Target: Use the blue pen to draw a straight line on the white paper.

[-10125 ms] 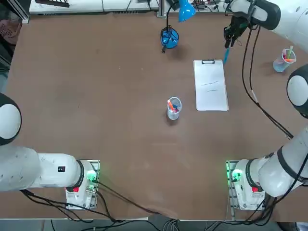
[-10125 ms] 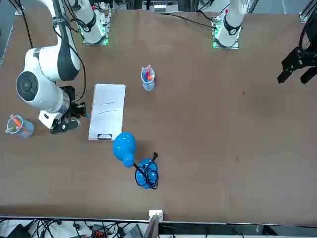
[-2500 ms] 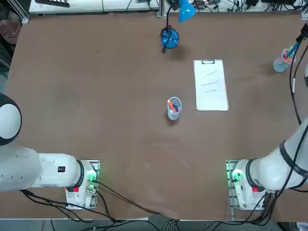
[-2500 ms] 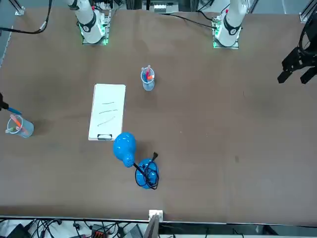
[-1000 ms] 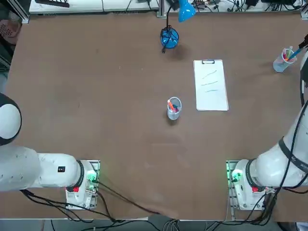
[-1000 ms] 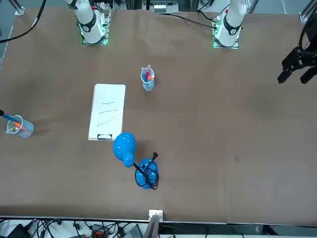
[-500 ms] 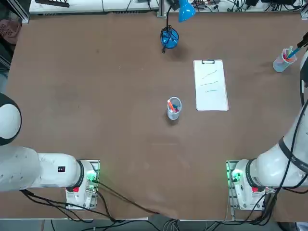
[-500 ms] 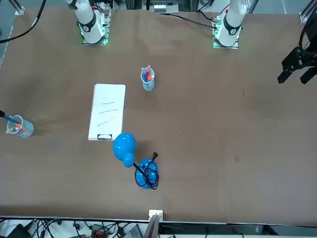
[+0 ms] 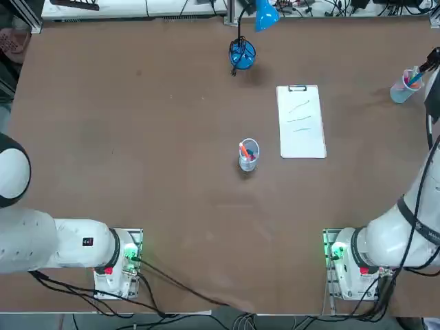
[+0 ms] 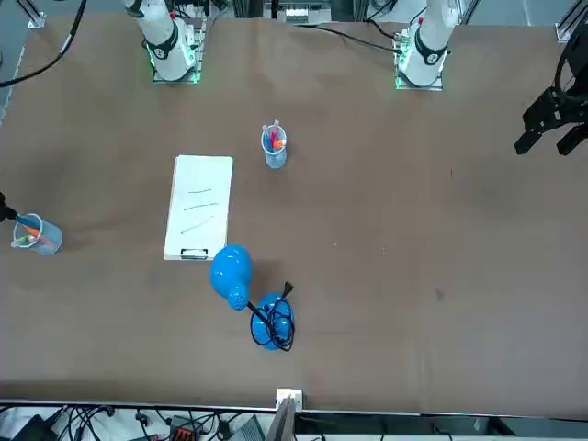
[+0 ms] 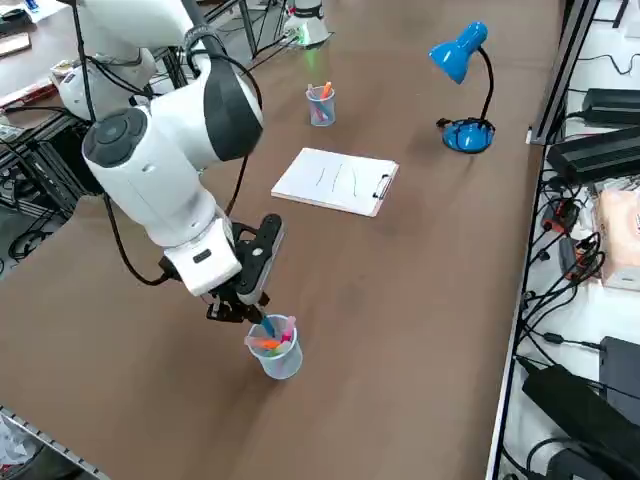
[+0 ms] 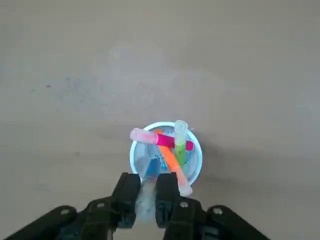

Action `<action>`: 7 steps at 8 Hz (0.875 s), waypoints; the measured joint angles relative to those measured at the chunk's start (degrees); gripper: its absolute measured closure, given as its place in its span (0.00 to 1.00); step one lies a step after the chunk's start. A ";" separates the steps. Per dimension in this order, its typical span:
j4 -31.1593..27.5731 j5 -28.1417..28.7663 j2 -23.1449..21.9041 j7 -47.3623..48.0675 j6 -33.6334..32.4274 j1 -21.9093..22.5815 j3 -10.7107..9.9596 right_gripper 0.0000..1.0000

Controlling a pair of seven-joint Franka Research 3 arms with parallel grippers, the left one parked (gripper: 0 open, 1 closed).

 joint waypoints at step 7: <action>8.79 0.26 0.04 7.36 -4.46 0.66 0.62 0.00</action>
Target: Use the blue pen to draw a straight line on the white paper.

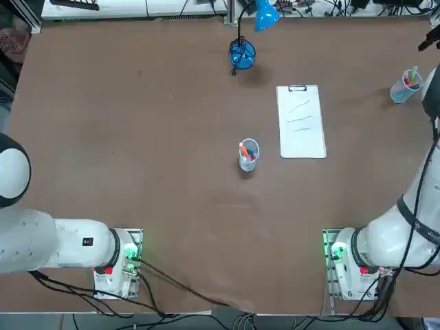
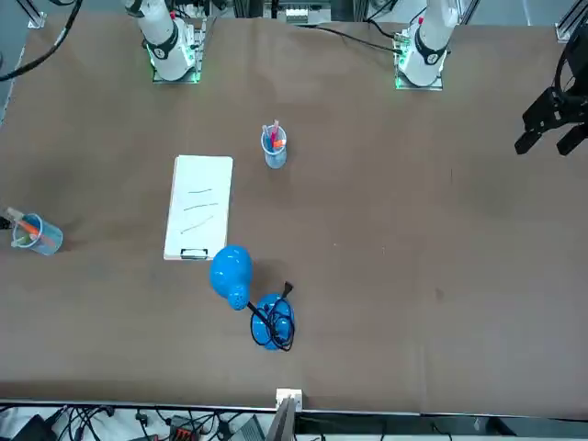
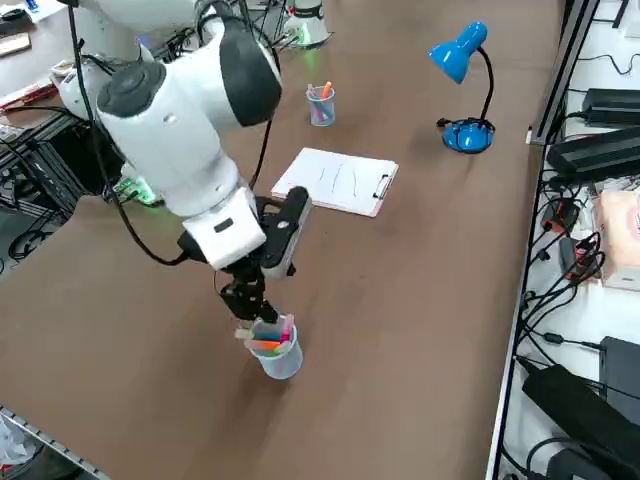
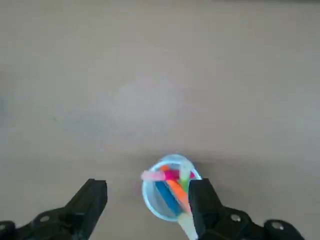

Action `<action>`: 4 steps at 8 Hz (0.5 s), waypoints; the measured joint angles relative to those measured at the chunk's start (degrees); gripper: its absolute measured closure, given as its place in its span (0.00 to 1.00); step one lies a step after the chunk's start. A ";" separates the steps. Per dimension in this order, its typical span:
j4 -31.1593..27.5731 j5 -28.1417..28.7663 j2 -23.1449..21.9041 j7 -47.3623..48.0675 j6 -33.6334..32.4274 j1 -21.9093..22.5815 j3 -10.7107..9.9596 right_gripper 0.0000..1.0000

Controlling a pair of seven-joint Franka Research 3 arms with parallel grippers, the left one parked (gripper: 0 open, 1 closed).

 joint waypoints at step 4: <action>12.11 -10.00 -3.73 18.01 -13.20 6.23 -0.01 0.00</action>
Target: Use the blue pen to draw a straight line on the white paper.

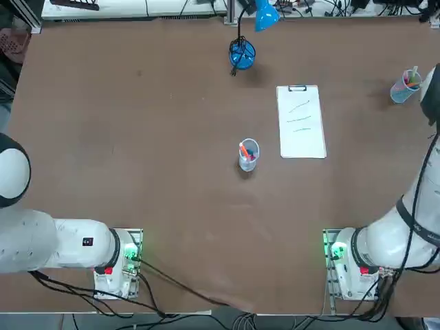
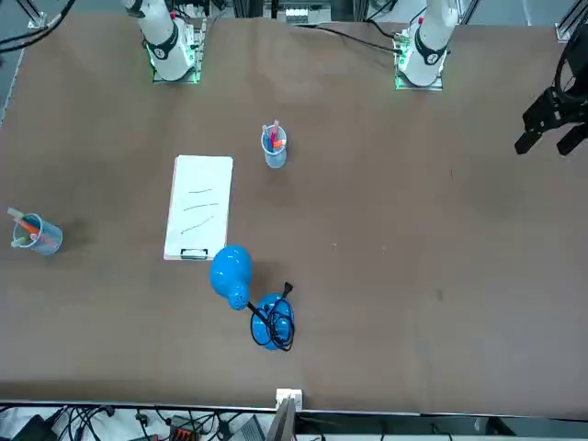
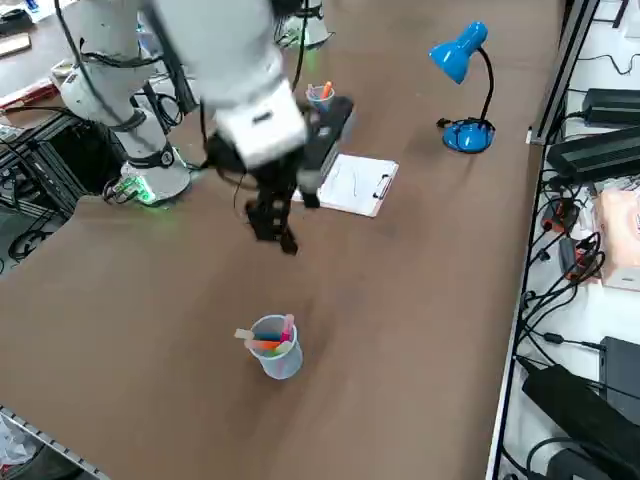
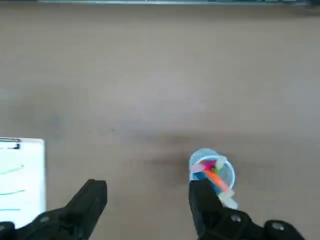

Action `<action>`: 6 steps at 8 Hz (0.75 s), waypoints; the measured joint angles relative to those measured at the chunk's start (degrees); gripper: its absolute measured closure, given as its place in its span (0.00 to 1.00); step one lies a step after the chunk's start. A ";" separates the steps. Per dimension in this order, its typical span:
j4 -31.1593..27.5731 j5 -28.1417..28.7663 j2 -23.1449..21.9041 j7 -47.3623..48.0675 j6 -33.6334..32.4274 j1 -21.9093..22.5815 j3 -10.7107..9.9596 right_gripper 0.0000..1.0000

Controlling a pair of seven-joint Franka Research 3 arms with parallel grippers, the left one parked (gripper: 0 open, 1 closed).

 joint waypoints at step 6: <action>0.71 -9.73 -10.28 16.71 -8.63 12.18 1.12 0.00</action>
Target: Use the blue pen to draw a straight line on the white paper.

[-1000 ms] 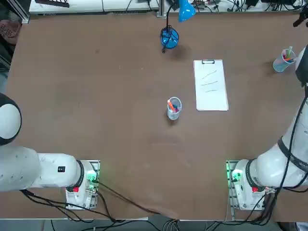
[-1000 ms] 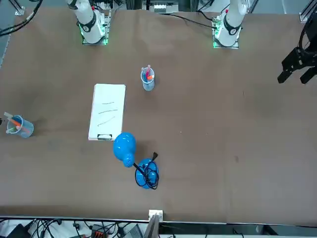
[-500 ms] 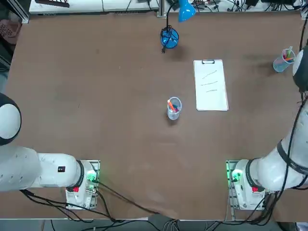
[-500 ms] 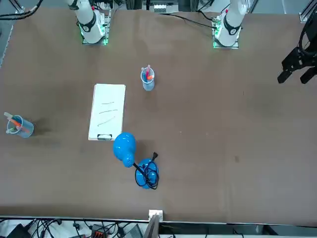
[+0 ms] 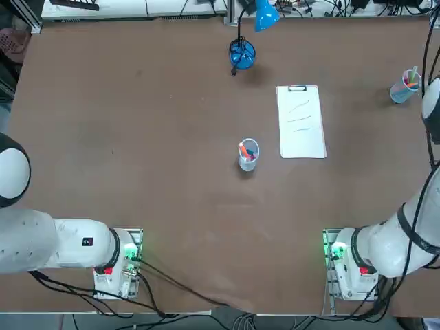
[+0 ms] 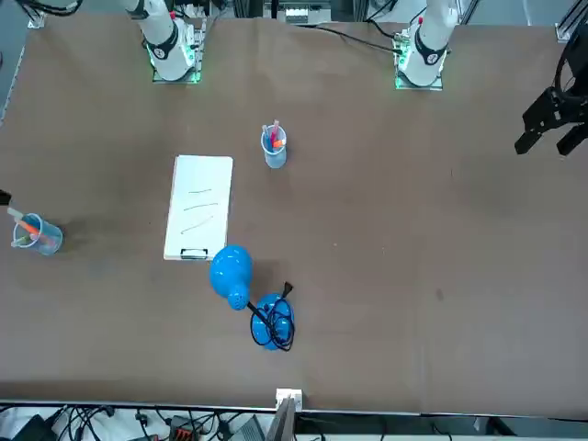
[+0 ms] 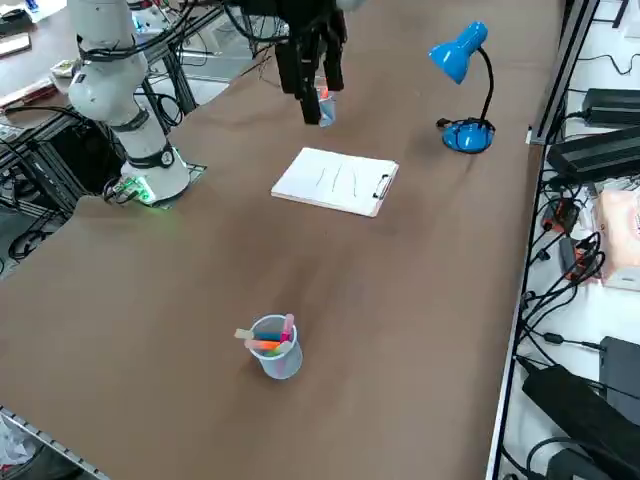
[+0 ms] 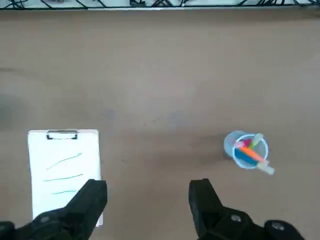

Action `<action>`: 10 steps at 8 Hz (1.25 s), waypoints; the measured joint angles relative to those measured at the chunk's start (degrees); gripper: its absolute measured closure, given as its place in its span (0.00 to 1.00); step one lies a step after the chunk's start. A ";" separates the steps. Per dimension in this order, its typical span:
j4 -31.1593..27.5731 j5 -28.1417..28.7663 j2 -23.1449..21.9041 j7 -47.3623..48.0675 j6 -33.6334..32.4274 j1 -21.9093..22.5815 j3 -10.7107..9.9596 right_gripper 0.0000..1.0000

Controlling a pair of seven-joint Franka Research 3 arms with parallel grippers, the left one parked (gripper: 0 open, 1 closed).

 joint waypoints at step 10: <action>-20.45 -16.85 -23.94 16.35 -2.79 -22.79 42.39 0.00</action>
